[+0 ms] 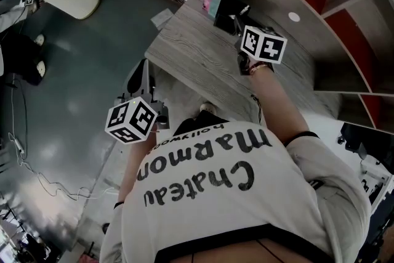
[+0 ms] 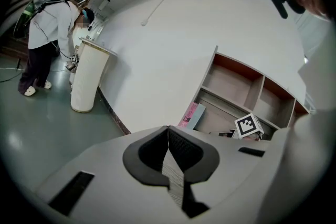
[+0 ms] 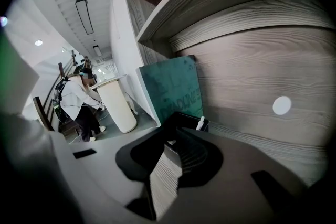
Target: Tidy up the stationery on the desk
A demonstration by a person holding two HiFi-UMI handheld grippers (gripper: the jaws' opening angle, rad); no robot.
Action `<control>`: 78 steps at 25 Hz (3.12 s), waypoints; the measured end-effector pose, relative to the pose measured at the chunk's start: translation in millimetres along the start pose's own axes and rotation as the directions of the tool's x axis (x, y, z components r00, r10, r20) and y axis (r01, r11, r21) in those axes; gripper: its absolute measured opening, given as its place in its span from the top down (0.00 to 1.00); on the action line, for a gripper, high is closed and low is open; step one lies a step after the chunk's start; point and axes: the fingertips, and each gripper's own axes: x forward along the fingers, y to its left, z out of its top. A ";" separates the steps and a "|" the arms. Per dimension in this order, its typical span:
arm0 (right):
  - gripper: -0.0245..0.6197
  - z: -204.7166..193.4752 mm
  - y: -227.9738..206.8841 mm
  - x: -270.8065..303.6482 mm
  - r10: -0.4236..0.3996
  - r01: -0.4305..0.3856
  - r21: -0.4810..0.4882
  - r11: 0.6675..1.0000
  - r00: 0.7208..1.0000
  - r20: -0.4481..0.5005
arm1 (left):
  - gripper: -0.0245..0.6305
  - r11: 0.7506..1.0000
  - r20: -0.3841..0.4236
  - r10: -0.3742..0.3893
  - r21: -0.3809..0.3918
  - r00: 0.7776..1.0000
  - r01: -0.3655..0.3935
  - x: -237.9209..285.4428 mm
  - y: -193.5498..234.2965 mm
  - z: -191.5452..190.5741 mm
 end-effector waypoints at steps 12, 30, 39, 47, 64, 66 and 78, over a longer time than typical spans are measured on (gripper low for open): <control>0.84 -5.4 -1.2 13.2 0.000 0.000 0.016 1.000 1.000 -0.023 | 0.94 1.000 -0.009 0.017 -0.013 1.000 -0.017 4.5 8.8 -1.7; 0.84 -10.2 6.0 28.5 0.030 -0.030 0.009 1.000 0.999 -0.033 | 0.94 0.999 -0.026 0.021 -0.027 0.999 -0.022 16.5 15.0 -6.6; 0.84 -7.7 -0.7 29.3 0.007 -0.007 0.018 1.000 1.000 -0.013 | 0.94 0.999 -0.028 0.017 -0.027 0.999 -0.018 17.1 14.2 -7.3; 0.83 -14.7 4.9 34.5 0.032 -0.032 -0.007 0.999 0.999 -0.018 | 0.94 0.999 -0.033 0.011 -0.035 0.999 -0.012 19.5 13.0 -9.4; 0.79 -6.0 10.6 18.1 0.043 -0.043 0.020 0.999 0.999 -0.009 | 0.94 1.000 -0.023 -0.009 -0.025 1.000 0.009 16.4 6.0 -1.4; 0.80 -6.4 14.2 11.6 0.051 -0.050 0.026 0.998 0.999 -0.004 | 0.94 0.999 -0.022 -0.024 -0.022 0.999 0.024 16.6 1.9 -0.6; 0.83 -12.6 37.0 -51.9 0.071 -0.071 0.014 0.997 0.997 0.042 | 0.94 0.984 -0.017 -0.176 0.027 0.984 0.176 20.4 -47.7 10.7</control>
